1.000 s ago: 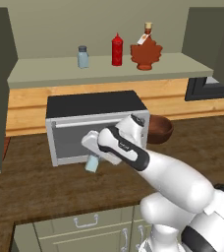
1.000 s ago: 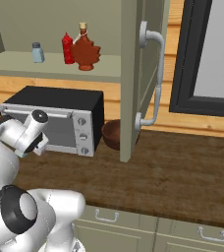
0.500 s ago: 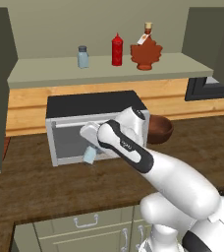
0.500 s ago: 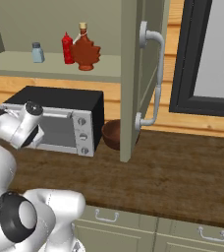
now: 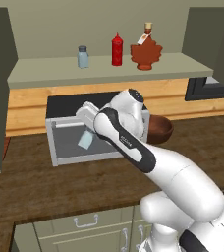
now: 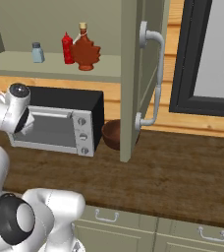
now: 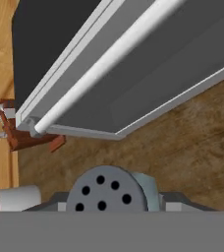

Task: Put the shaker and condiment bottle from the counter next to their counterparts in the cabinet.

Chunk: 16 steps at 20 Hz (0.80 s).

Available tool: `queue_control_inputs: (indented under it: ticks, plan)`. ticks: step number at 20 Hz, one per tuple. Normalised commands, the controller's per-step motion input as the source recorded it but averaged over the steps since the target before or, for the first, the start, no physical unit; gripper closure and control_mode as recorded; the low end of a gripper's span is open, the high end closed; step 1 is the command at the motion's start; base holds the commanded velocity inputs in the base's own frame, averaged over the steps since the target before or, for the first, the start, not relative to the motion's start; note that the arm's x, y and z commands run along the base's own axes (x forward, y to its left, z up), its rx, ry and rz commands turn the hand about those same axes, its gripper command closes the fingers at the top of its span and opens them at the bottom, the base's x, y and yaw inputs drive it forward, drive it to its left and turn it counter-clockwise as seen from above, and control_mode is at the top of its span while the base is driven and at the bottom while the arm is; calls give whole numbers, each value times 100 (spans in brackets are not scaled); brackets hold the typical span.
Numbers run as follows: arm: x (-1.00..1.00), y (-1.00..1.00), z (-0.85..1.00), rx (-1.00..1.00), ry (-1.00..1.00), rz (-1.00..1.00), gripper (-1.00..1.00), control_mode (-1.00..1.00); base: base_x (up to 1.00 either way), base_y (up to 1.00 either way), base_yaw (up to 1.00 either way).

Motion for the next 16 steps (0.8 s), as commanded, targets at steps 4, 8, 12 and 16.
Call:
queue_control_inputs:
  ticks: [4, 8, 12, 16]
  plan:
    - [0, 6, 69, 0, 7, -9, 100, -100, 0, 0, 0]
    - [0, 9, 67, 0, 10, -9, 100, -100, 0, 0, 0]
    - [-14, 19, 17, 0, 1, -4, 100, -100, 0, 0, 0]
    - [-3, 8, 15, 0, -1, 0, 100, -100, 0, 0, 0]
